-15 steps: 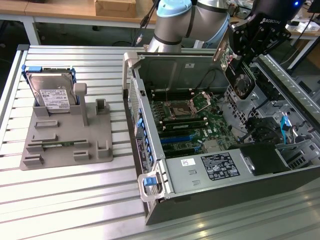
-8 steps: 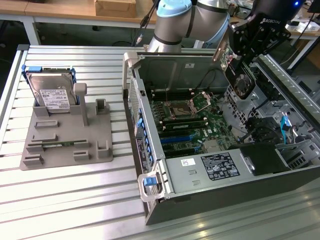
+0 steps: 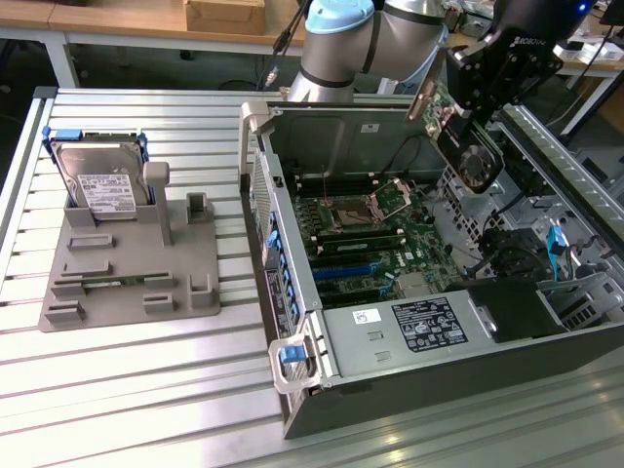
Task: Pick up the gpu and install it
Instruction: 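Insert the gpu into the slot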
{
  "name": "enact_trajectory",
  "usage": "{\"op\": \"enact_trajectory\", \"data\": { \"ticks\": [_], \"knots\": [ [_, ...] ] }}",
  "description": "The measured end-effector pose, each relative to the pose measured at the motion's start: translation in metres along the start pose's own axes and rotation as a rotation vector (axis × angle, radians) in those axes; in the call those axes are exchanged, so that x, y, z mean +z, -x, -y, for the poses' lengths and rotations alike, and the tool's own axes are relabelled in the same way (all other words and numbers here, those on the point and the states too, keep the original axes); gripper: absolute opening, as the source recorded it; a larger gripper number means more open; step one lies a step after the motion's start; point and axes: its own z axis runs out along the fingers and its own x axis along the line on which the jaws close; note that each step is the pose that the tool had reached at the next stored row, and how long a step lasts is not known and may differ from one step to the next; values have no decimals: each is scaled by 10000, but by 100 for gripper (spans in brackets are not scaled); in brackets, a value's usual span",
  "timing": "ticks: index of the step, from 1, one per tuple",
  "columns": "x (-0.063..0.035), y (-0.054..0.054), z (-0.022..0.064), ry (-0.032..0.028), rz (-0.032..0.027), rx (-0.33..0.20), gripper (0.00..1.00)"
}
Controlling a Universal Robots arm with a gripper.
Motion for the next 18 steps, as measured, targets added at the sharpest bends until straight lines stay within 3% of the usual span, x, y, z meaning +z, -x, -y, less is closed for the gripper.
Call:
{"op": "enact_trajectory", "data": {
  "ticks": [4, 5, 6, 18],
  "knots": [
    [0, 0, 0, 8, -27, -625, 27],
    [0, 0, 0, 15, -51, -1175, 27],
    [0, 0, 0, 16, -58, -1339, 27],
    [0, 0, 0, 32, -113, -2608, 27]
  ]
}}
